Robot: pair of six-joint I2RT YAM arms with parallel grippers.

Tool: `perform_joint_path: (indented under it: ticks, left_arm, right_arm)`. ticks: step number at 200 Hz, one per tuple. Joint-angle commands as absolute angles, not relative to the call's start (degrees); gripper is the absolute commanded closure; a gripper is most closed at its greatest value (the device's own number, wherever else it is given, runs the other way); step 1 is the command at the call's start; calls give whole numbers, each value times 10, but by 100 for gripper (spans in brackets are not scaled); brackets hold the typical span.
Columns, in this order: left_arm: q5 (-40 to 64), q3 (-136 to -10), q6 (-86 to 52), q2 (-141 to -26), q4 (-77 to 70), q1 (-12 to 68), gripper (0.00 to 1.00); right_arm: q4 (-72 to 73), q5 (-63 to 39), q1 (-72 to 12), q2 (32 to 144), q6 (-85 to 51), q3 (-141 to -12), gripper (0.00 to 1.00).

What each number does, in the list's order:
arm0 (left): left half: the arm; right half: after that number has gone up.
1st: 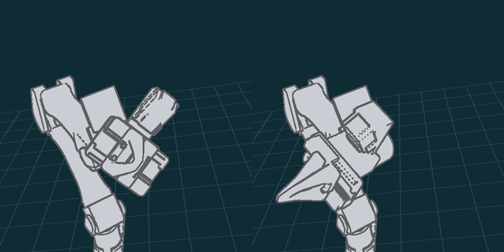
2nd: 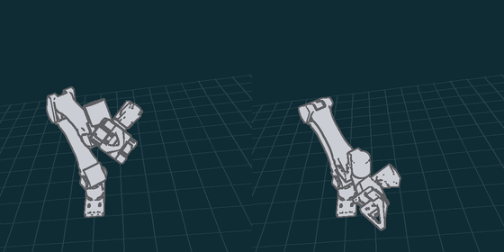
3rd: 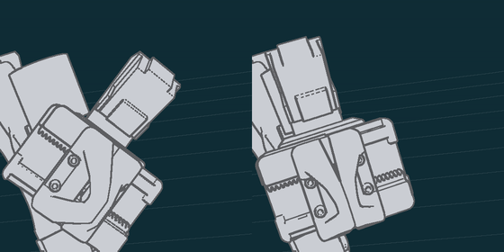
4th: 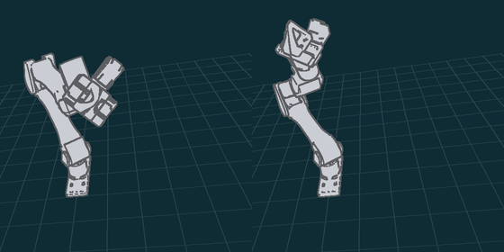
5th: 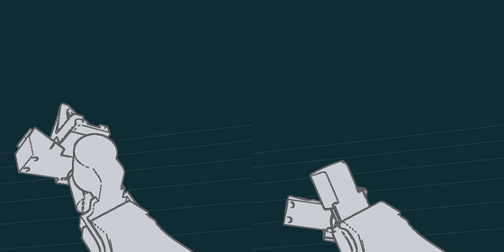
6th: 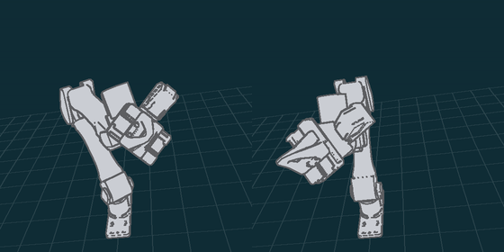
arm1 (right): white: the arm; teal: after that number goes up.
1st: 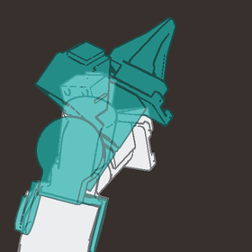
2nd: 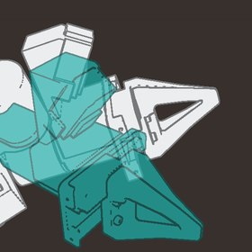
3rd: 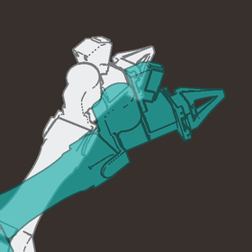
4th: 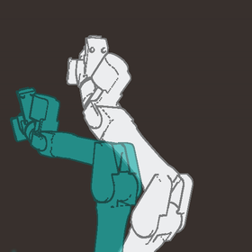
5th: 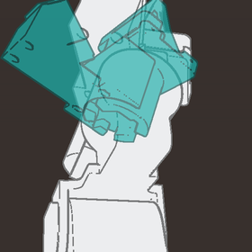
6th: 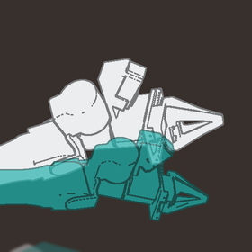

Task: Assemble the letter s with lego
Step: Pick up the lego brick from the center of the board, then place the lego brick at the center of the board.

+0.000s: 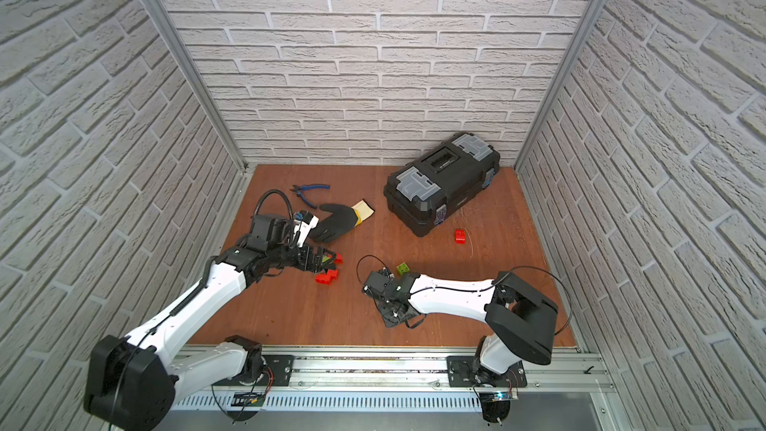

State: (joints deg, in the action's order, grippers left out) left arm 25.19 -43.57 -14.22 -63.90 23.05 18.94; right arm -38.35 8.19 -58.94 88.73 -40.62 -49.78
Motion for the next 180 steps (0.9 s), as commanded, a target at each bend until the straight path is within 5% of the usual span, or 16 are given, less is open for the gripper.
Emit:
perform_joint_path:
  ticks: [1,96,180]
  left_arm:
    - [250,-431,-142,-622,230,184,2]
    - [246,-415,-153,-609,222,165,2]
    - [285,-410,-170,-607,212,143,2]
  right_arm:
    - [-384,116,-587,884,-457,-524,70]
    - [-403,105,-554,977,-751,-637,76]
    - [-427,108,-528,1052,-824,-710,76]
